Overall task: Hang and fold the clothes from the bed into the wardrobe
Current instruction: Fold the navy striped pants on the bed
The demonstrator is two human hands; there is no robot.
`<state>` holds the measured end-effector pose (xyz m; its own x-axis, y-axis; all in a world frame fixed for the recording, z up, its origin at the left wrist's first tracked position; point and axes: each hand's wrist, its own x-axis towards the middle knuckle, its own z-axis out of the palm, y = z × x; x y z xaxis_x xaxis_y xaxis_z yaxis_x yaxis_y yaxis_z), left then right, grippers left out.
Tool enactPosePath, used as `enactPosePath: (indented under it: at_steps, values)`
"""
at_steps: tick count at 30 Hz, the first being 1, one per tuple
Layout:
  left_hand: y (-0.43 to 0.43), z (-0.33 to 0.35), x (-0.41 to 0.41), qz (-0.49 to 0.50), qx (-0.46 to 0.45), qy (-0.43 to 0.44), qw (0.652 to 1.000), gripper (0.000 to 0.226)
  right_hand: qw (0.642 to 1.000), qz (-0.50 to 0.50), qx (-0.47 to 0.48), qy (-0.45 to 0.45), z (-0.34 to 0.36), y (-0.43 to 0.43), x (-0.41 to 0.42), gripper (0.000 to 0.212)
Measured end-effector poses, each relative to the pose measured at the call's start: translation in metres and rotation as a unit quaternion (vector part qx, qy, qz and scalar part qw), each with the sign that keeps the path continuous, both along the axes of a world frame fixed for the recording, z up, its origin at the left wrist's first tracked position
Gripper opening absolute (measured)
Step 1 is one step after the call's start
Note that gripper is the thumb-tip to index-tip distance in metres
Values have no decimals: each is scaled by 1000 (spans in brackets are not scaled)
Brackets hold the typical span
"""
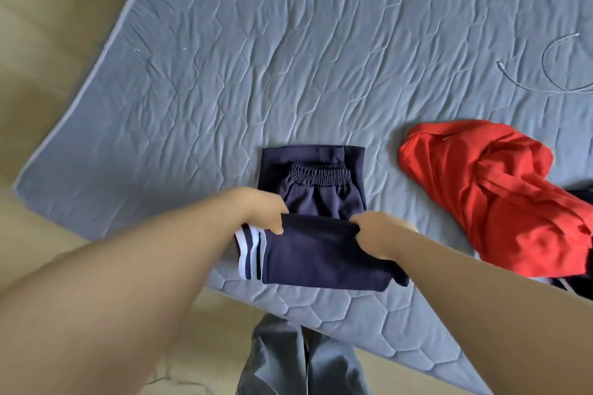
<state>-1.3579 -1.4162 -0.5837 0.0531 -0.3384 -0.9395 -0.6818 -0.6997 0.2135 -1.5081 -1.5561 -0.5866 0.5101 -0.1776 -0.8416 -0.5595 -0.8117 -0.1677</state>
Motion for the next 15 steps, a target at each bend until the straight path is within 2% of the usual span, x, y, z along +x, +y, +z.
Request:
enactPosePath:
  at_steps: [2,4,6,8,11,15]
  values:
    - [-19,2,26,-4,-48,-40,998,8,998,-11,-45,-50,2,-15,20,31]
    - [-33,1,46,39,-111,-93,989,17,988,-17,-103,-113,0,-28,38,33]
    - [-38,-4,56,61,-179,-205,960,25,970,-24,-162,-181,-6,-37,49,45]
    - [-37,-19,58,38,-226,-304,924,46,955,-56,-194,-219,-11,-41,56,56]
    - [-27,-38,43,53,-235,-341,909,62,952,-66,-199,-221,-21,-38,54,61]
    - [-8,-67,16,56,-232,-327,915,69,967,-89,-171,-169,-45,-28,38,65]
